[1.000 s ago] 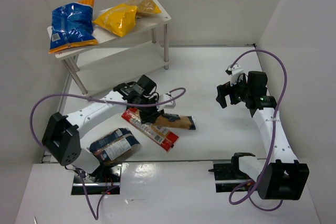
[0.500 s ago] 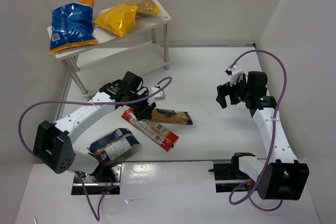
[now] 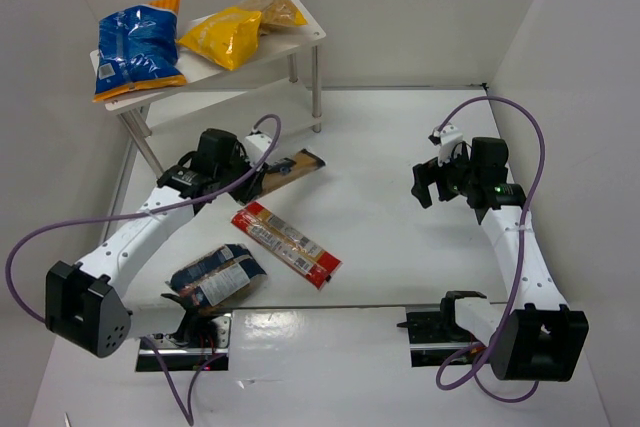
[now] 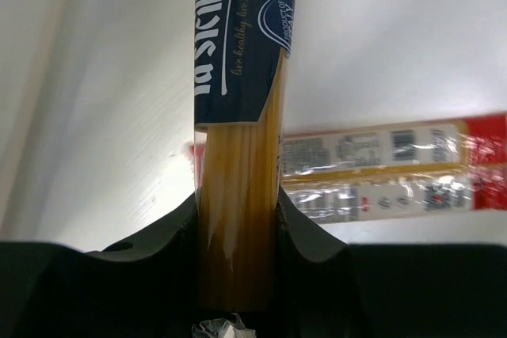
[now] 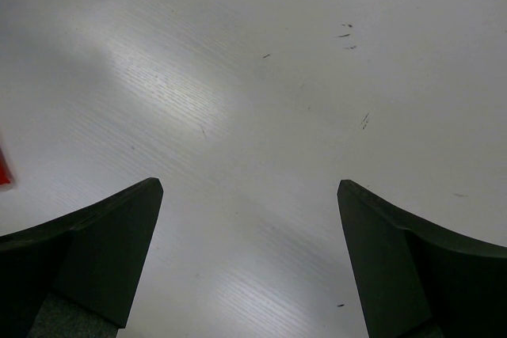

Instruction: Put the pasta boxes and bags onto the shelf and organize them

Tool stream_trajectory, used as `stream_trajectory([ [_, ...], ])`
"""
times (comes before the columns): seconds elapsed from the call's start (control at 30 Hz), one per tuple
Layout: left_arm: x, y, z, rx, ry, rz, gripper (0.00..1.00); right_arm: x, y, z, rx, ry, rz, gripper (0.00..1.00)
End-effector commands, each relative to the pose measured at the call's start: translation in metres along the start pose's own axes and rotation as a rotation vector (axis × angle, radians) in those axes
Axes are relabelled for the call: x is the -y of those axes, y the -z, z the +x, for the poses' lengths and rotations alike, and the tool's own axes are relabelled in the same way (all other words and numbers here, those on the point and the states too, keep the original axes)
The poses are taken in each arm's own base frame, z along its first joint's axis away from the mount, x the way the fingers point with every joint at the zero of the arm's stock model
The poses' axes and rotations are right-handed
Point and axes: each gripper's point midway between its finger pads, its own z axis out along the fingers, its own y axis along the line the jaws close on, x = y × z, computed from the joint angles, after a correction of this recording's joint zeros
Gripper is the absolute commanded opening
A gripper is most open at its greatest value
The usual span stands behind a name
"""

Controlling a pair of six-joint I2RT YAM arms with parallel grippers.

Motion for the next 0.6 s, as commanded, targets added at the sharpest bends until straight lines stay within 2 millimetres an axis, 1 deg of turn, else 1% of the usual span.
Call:
stream_trajectory([
  [0.0,-0.043,0.028,-0.057,0.25,0.099,-0.237,0.0,-0.001,0.0,-0.006,0.029,0.027,-0.001,1.0],
  [0.03,-0.047,0.03,-0.055,0.255,0.113,-0.269,0.0,-0.001,0.002,-0.008,0.036,0.031,0.002,1.0],
  [0.07,-0.055,0.028,-0.048,0.244,0.123,-0.306,0.0,-0.001,0.002,-0.008,0.037,0.031,0.002,1.0],
  [0.1,-0.063,0.032,-0.05,0.264,0.151,-0.358,0.0,-0.001,0.002,-0.008,0.037,0.031,0.002,1.0],
  [0.17,-0.069,0.036,-0.051,0.284,0.17,-0.397,0.0,-0.001,0.002,-0.008,0.037,0.031,0.002,1.0],
  [0.23,-0.076,0.037,-0.048,0.287,0.208,-0.44,0.0,-0.001,0.002,-0.008,0.037,0.031,0.002,1.0],
  [0.27,-0.081,0.04,-0.048,0.302,0.225,-0.468,0.0,-0.001,0.0,-0.006,0.029,0.027,-0.001,1.0],
  [0.47,-0.092,0.054,-0.052,0.356,0.284,-0.535,0.0,0.001,-0.004,-0.001,0.008,0.028,0.001,1.0],
  [0.5,-0.096,0.059,-0.055,0.373,0.289,-0.547,0.0,0.001,-0.005,0.0,0.001,0.024,-0.002,1.0],
  [0.57,-0.096,0.067,-0.058,0.395,0.291,-0.561,0.0,0.001,-0.005,0.0,0.001,0.024,-0.002,1.0],
])
